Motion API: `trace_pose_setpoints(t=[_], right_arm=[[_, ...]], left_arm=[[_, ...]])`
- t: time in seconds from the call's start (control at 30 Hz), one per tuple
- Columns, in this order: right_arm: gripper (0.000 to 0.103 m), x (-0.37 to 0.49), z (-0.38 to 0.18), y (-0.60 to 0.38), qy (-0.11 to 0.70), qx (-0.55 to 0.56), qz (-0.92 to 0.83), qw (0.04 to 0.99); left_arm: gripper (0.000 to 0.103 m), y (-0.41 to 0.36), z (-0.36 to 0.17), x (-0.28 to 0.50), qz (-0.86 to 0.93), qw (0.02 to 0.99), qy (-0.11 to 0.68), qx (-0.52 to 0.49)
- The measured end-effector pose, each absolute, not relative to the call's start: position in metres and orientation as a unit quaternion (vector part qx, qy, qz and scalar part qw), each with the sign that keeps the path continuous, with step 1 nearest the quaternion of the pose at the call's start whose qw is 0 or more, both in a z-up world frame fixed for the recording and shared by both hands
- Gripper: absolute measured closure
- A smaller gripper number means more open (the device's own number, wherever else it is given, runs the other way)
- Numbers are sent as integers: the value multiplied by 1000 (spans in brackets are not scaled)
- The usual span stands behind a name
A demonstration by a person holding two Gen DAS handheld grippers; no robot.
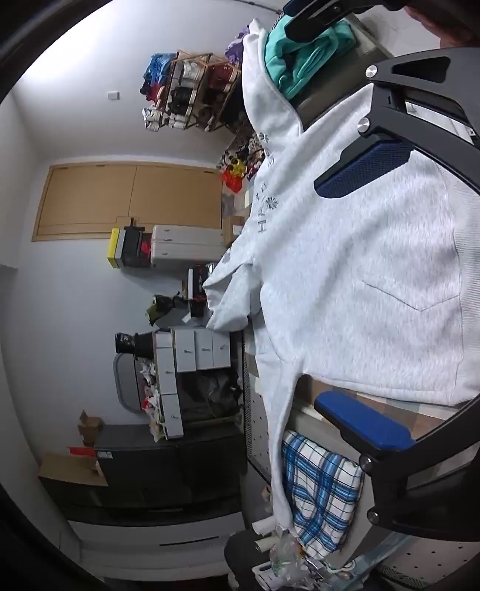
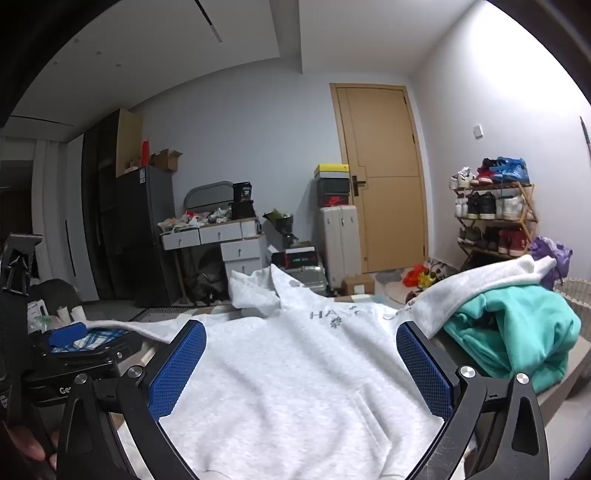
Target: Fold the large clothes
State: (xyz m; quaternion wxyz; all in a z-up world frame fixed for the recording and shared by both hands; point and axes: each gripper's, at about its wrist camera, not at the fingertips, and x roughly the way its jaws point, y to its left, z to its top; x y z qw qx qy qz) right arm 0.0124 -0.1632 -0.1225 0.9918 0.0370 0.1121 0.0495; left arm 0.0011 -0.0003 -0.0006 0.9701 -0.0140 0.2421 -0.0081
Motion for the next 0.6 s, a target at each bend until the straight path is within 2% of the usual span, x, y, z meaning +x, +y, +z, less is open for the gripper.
trace_pose_setpoints(t=[0.13, 0.33, 0.6], right_arm=[[0, 11, -122, -164, 109, 40, 51, 992], [0, 17, -122, -161, 109, 42, 62, 991], [0, -7, -121, -172, 70, 56, 68, 994]], left_arm=[[1, 2, 1, 13, -9, 967, 255, -15], [1, 0, 1, -4, -4, 975, 223, -17], [1, 5, -3, -4, -1, 974, 226, -21]])
